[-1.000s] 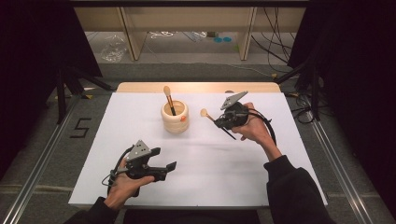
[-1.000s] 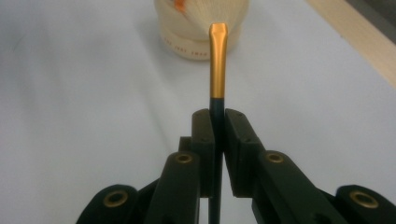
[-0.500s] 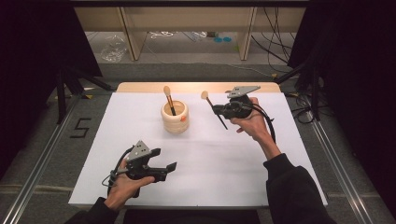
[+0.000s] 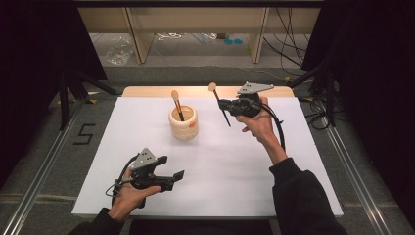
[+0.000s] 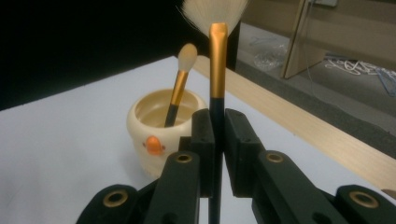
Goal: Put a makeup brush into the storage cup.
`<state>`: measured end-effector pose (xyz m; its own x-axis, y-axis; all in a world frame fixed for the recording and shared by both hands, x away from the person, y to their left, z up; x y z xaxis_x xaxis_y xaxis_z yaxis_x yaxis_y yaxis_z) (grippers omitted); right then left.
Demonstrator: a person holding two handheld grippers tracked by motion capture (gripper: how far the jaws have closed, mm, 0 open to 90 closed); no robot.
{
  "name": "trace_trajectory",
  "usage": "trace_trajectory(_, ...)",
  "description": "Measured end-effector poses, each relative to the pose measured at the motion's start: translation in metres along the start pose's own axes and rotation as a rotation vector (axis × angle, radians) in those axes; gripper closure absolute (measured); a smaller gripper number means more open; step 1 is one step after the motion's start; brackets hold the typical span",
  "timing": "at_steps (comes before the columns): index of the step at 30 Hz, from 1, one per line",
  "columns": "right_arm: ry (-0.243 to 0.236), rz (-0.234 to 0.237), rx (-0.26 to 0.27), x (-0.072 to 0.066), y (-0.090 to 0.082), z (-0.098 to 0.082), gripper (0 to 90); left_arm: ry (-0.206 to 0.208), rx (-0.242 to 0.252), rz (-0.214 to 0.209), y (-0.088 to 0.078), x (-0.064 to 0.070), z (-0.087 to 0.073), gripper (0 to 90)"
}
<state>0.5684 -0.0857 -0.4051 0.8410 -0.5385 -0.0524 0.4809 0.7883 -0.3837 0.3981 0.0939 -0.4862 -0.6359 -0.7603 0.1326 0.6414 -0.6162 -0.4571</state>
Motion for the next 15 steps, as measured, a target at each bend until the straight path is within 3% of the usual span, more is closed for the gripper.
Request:
trace_trajectory(8,0.031,0.020,0.091,-0.002,0.007,0.014,83.2,0.017,0.002,0.010,-0.001,-0.003,0.000,16.3)
trace_trajectory(12,0.041,0.018,0.107,-0.001,0.010,0.017,83.3,0.042,0.007,0.021,-0.001,-0.007,0.001,16.3)
trace_trajectory(13,0.041,0.017,0.110,-0.001,0.011,0.018,83.2,0.020,0.004,0.014,-0.001,-0.004,0.000,16.3)
trace_trajectory(15,0.039,0.017,0.119,0.000,0.013,0.020,83.2,0.018,0.000,0.019,-0.001,-0.005,-0.001,16.3)
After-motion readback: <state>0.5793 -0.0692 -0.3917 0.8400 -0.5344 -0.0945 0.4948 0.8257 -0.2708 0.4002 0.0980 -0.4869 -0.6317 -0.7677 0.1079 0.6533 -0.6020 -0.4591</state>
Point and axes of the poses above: each handheld gripper's, and its own axes: y roughly forward along the jaws, z roughly out of its top, x roughly to its right, the point moved 10 cm from there along y, roughly forward along the jaws, and after that the axes turned 4 degrees about z, right-handed, at the moved point
